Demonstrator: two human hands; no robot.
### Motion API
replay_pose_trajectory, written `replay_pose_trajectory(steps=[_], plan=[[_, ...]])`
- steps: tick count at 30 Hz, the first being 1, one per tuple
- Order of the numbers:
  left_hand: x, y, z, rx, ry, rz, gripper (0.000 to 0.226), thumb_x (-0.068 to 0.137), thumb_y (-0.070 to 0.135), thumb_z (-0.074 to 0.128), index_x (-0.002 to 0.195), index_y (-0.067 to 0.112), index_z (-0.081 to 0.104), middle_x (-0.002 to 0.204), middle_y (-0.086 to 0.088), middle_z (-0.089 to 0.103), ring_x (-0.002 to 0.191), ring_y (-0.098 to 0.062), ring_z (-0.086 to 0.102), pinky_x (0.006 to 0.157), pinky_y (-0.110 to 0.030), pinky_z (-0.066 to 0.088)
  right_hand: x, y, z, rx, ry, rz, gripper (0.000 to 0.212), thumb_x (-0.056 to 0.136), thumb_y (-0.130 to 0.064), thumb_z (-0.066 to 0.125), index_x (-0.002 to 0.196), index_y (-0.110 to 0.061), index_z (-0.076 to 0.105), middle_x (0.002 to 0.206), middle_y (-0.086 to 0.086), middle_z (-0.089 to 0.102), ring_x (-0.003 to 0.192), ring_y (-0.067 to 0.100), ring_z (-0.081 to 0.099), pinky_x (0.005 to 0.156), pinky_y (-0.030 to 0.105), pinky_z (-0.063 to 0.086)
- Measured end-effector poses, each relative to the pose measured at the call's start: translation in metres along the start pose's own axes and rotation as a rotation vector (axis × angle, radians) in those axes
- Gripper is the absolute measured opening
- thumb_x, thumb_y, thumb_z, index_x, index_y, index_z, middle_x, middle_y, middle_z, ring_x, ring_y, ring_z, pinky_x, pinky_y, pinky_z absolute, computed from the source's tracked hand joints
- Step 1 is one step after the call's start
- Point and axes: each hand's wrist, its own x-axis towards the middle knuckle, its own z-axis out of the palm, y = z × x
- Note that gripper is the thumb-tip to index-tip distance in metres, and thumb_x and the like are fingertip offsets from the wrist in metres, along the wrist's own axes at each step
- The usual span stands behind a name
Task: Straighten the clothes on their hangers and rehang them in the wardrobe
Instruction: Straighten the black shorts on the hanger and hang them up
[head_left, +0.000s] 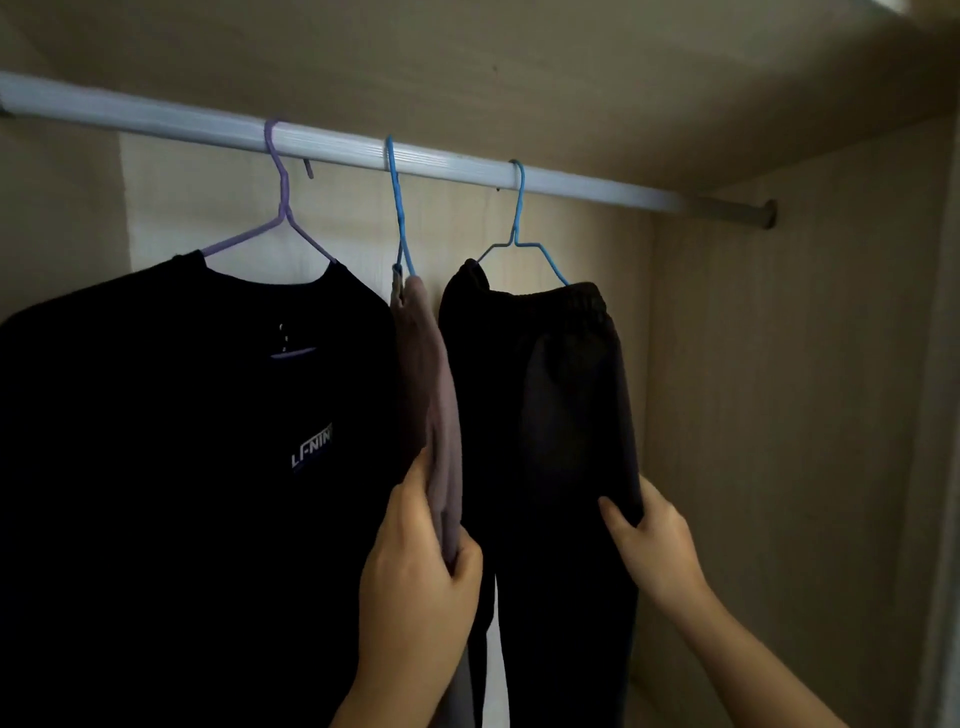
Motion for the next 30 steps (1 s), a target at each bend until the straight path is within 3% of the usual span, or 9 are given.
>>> replay_pose_trajectory(steps=[4,7,9,12,16,20,24,28,30], plan=[[-0.026,-0.01,0.017,-0.01,-0.043,-0.117,0.057,0.081,0.012,0.062,0.133,0.015,0.039,0.103,0.012,0.05,0.092,-0.004,0.055,0.061,0.001,0.035,-0.028,0.02,-0.003,-0.001,-0.044,-0.032,0.052,0.09,-0.012,0.052,0.133,-0.033,0.033,0.092,-0.026,0.055,0.076,-0.008,0.057,0.061,0.001,0.045],[-0.049,-0.016,0.029,-0.029,-0.084,-0.162,0.054,0.081,0.015,0.063,0.131,0.014,0.041,0.102,0.014,0.049,0.088,0.001,0.051,0.06,0.002,0.037,-0.045,0.037,-0.004,-0.07,-0.089,-0.009,0.048,0.091,-0.012,0.051,0.133,-0.027,0.036,0.095,-0.018,0.058,0.083,0.001,0.06,0.072,0.011,0.045],[-0.067,-0.02,0.038,-0.031,-0.127,-0.206,0.05,0.082,0.017,0.062,0.128,0.015,0.043,0.103,0.011,0.054,0.088,-0.002,0.055,0.065,-0.002,0.038,-0.057,0.055,-0.003,-0.152,-0.129,0.06,0.031,0.091,-0.014,0.052,0.121,-0.017,0.051,0.088,-0.005,0.063,0.08,0.012,0.062,0.069,0.022,0.047],[-0.097,-0.029,0.051,-0.031,-0.209,-0.273,0.04,0.08,0.014,0.064,0.118,0.01,0.05,0.098,-0.002,0.062,0.089,-0.019,0.063,0.07,-0.019,0.042,-0.087,0.09,-0.002,-0.245,-0.218,0.152,0.012,0.089,-0.017,0.053,0.094,-0.015,0.063,0.066,-0.003,0.058,0.058,0.008,0.054,0.06,0.025,0.041],[-0.133,-0.038,0.067,-0.007,-0.312,-0.364,0.026,0.08,0.021,0.062,0.101,0.005,0.055,0.086,-0.01,0.064,0.081,-0.03,0.064,0.067,-0.033,0.049,-0.138,0.135,-0.009,-0.303,-0.224,0.269,0.038,0.089,-0.017,0.053,0.058,-0.029,0.035,0.051,-0.009,0.04,0.05,0.004,0.048,0.05,0.014,0.035],[-0.167,-0.05,0.087,-0.108,-0.393,-0.398,0.04,0.074,0.042,0.049,0.09,0.007,0.058,0.073,-0.011,0.066,0.07,-0.026,0.063,0.065,-0.043,0.053,-0.21,0.185,-0.023,-0.352,-0.294,0.535,0.024,0.09,-0.02,0.051,0.071,-0.031,0.044,0.061,-0.016,0.045,0.056,0.002,0.045,0.051,0.012,0.037],[-0.192,-0.054,0.107,-0.265,-0.608,-0.474,0.006,0.086,0.012,0.056,0.091,0.01,0.059,0.085,0.01,0.061,0.083,-0.014,0.061,0.077,-0.031,0.046,-0.3,0.225,-0.052,-0.371,-0.278,0.892,0.012,0.089,-0.017,0.052,0.081,-0.026,0.051,0.076,-0.005,0.057,0.076,0.014,0.053,0.066,0.022,0.035],[-0.229,-0.057,0.133,-0.285,-0.91,-0.441,0.014,0.087,0.009,0.054,0.093,0.022,0.053,0.088,0.001,0.064,0.081,-0.009,0.058,0.071,-0.024,0.044,-0.393,0.237,-0.082,-0.41,-0.158,1.226,0.012,0.089,-0.019,0.053,0.099,-0.016,0.058,0.088,0.0,0.057,0.079,0.015,0.054,0.07,0.023,0.038],[-0.257,-0.067,0.145,-0.254,-1.115,-0.465,0.014,0.087,0.009,0.053,0.094,0.022,0.052,0.093,-0.004,0.065,0.087,-0.017,0.06,0.078,-0.031,0.048,-0.444,0.228,-0.09,-0.33,-0.031,1.415,0.013,0.089,-0.017,0.052,0.1,-0.01,0.056,0.082,0.005,0.058,0.071,0.02,0.055,0.064,0.026,0.041]])
